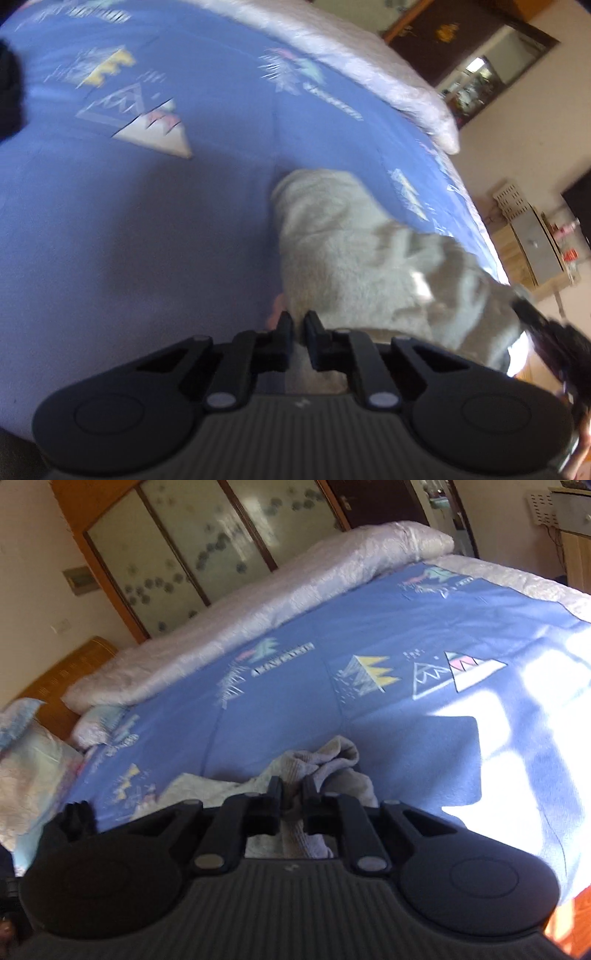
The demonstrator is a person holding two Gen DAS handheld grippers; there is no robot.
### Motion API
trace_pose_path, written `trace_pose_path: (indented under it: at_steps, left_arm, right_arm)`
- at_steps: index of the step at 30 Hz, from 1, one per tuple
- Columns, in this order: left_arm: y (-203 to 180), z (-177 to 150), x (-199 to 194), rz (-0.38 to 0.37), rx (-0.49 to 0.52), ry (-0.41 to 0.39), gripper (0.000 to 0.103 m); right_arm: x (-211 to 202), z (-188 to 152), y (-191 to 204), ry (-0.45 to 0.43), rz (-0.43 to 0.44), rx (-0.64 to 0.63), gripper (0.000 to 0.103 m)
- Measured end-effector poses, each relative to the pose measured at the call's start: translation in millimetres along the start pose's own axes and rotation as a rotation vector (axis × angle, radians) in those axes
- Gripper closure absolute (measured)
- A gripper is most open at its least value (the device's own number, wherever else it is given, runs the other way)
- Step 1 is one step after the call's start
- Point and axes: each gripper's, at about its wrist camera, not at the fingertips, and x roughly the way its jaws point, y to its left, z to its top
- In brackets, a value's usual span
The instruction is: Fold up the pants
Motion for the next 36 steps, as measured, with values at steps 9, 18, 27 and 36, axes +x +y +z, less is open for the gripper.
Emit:
trace_pose_path:
  at_steps: [9, 18, 27, 36]
  left_arm:
    - [5, -7, -1, 0.046, -0.003, 0.017, 0.088]
    - [-51, -7, -1, -0.010, 0.208, -0.045, 0.080]
    - [-58, -41, 35, 0.234, 0.356, 0.033, 0.067]
    - [-57, -46, 31, 0.273, 0.347, 0.024, 0.058]
  right_arm:
    - [-3, -31, -52, 0.084, -0.139, 0.187, 0.054]
    - [-12, -20, -3, 0.004, -0.057, -0.032, 0.055]
    - [34, -57, -54, 0.244, -0.166, 0.144, 0.040]
    - [34, -56, -55, 0.238, -0.171, 0.137, 0.037]
